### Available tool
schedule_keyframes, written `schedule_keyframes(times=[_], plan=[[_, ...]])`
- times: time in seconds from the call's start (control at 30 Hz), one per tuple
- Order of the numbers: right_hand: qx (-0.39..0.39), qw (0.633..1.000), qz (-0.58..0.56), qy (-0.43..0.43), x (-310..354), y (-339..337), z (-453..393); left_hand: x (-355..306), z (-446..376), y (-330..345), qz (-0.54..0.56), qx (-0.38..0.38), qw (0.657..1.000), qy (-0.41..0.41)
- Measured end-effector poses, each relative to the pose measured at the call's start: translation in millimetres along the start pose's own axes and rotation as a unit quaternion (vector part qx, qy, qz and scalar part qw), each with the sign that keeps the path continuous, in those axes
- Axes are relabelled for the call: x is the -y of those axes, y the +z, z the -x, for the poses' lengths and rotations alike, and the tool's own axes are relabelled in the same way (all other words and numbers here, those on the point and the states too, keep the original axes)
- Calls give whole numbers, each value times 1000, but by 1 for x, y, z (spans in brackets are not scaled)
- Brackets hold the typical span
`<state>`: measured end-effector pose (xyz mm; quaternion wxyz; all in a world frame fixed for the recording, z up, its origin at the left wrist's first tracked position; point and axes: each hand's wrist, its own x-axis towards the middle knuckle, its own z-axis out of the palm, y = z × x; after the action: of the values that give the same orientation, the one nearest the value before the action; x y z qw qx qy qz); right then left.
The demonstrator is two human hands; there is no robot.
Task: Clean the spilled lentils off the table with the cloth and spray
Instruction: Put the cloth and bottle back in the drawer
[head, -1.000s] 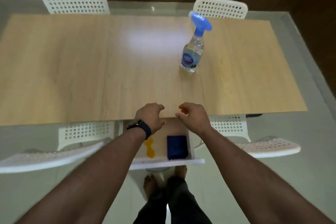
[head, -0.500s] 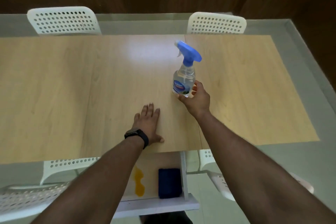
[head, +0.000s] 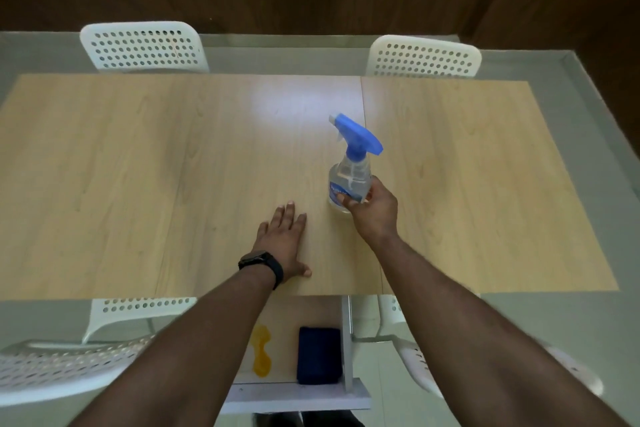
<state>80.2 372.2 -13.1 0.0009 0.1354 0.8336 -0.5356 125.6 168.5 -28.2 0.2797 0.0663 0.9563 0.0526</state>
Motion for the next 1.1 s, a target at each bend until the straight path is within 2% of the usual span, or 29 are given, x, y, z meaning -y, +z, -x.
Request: schedule_keyframes(times=[0.2, 0.37, 0.47, 0.6, 0.67, 0.77, 0.97, 1.1], plan=[[26, 1000, -1, 13, -5, -5, 80, 4, 43, 9, 27, -19, 999, 6], [70, 996, -26, 40, -12, 4, 165, 43, 111, 41, 60, -62, 996, 26], [105, 990, -53, 72, -15, 20, 222, 72, 156, 72, 79, -77, 994, 4], [133, 978, -58, 148, -12, 40, 268, 91, 194, 109, 126, -53, 989, -64], [154, 969, -56, 183, -10, 46, 285, 95, 207, 124, 155, -26, 982, -103], [205, 949, -52, 233, -13, 51, 302, 100, 217, 138, 195, 21, 975, -103], [254, 906, -48, 335, -29, 58, 329, 106, 222, 152, 221, 2, 969, -107], [290, 882, -51, 367, -40, 67, 330, 108, 223, 149, 231, -3, 967, -104]])
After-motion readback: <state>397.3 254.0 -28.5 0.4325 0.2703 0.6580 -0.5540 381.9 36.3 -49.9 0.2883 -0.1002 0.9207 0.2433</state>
